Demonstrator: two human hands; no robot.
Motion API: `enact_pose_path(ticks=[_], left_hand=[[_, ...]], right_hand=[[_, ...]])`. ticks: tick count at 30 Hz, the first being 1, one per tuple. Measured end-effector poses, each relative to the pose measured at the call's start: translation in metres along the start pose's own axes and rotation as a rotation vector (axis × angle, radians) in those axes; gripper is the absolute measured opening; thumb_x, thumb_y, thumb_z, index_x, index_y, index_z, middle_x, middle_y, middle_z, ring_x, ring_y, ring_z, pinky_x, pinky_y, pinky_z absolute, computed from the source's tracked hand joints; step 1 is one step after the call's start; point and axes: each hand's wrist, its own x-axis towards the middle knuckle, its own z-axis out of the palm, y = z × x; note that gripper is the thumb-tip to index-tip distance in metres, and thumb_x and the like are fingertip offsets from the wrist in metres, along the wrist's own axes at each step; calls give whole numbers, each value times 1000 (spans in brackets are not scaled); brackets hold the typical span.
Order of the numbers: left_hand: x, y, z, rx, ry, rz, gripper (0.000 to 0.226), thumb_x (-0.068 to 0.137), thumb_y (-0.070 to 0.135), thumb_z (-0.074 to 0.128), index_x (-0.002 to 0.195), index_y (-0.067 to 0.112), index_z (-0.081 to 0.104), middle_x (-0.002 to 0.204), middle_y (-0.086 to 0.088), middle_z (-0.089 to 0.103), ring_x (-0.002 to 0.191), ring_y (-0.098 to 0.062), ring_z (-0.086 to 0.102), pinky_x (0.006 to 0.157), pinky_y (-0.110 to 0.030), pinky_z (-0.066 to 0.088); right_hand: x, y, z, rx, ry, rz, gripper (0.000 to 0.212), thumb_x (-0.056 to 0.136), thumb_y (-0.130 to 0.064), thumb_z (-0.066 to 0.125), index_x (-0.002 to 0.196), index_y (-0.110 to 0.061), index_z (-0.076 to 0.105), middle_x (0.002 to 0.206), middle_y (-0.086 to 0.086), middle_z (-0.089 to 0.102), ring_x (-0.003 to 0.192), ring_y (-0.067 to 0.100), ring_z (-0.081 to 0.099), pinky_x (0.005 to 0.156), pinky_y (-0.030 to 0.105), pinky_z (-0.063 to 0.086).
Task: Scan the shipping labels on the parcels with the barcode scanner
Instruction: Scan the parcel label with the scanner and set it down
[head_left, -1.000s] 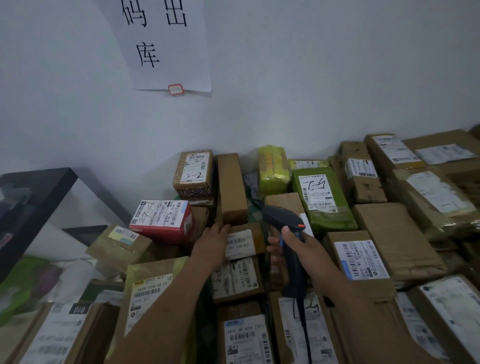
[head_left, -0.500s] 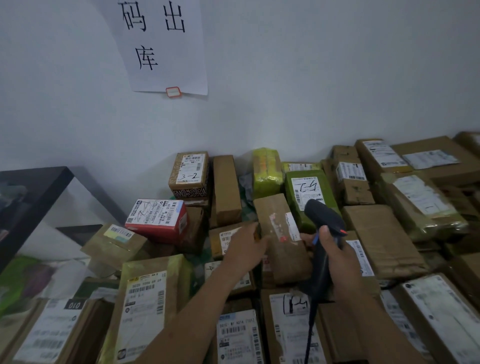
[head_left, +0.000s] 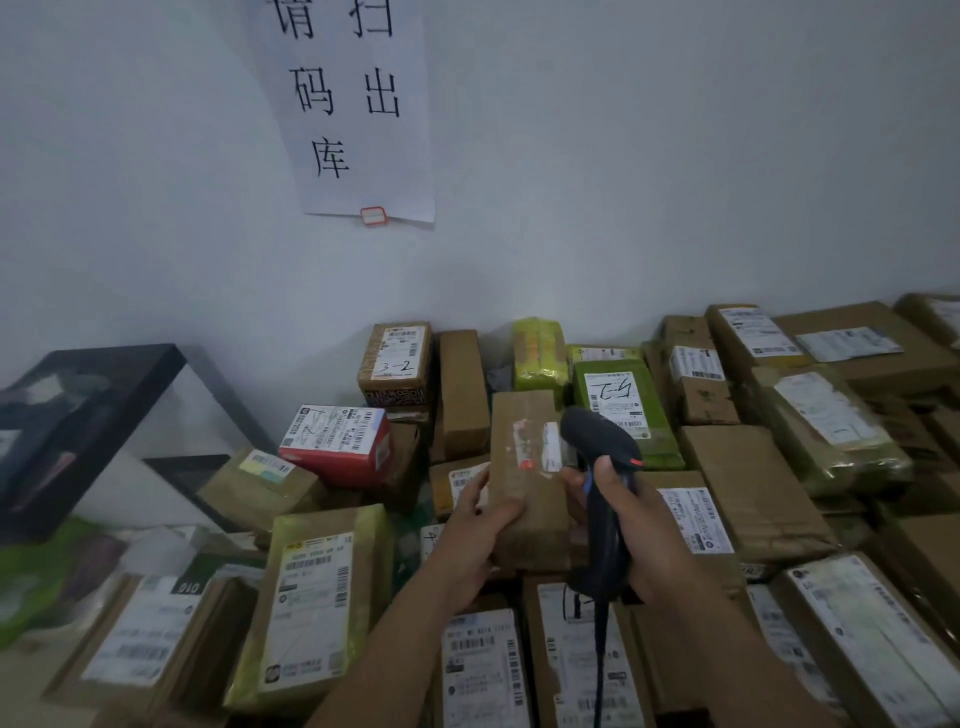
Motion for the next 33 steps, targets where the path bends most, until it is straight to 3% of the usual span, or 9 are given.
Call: enact_pose_path(ticks=[6,8,12,15,18,20,25,29,33], left_hand=[[-19,1,-44,213,191,7,94,66,37,78,146,50,30,142,1,46,122,-31,52,102,-55,44],[-22,-5,-50,180,207,-35,90,70,35,78,146,46,31,142,-2,49,120,-30,54,103,-55,44],[-25,-21,-52,74,231,-14,75,81,27,72,146,37,36,134,-5,57,115,-30,59,101,-56,47],[-25,-27,-49,26,272,-33,53,89,24,64,138,31,44,127,-6,61,110,-29,62,97,-53,50],[-25,-26,-47,342,345,-15,20,93,25,58,112,29,56,115,0,63,103,-20,61,98,-47,51],[-24,-17,-45,520,374,113,13,95,27,59,104,34,53,109,7,62,100,-12,58,99,-42,50],[9,26,-42,804,554,369,50,89,36,67,133,19,51,133,-3,54,120,-20,53,102,-43,48],[48,67,-39,1021,553,460,46,95,28,59,136,12,46,139,-8,48,127,-25,47,109,-39,39],[98,97,-38,1185,536,332,52,93,45,58,131,10,46,131,-12,50,118,-28,51,98,-39,41]], right_hand=[[-8,-1,20,-12,-62,-30,39,83,-39,63,101,-6,67,96,10,75,87,19,74,72,28,59],[-11,-1,24,-18,-52,-34,30,88,-35,62,97,-7,68,94,10,76,83,18,74,66,25,58],[-18,1,29,-34,-59,-29,34,76,-42,63,90,-13,69,90,10,76,90,26,73,81,40,56],[-22,-1,30,-64,-86,-33,35,80,-42,63,93,-10,67,96,12,75,87,22,74,71,32,58],[-23,-5,32,-116,-72,-34,25,94,-32,58,84,-10,65,71,2,73,58,7,69,47,16,50],[-21,-9,33,-170,-44,-47,30,96,-32,56,77,-10,64,60,1,67,47,9,63,42,15,46],[-1,-29,40,-259,-33,-74,45,91,-48,55,77,-7,67,64,18,65,49,21,60,56,30,52],[25,-36,42,-250,-28,-91,46,89,-48,56,74,-6,66,71,25,64,47,22,58,47,28,50],[48,-34,38,-204,-6,-40,50,91,-45,57,82,3,66,58,13,63,43,21,56,42,24,46]])
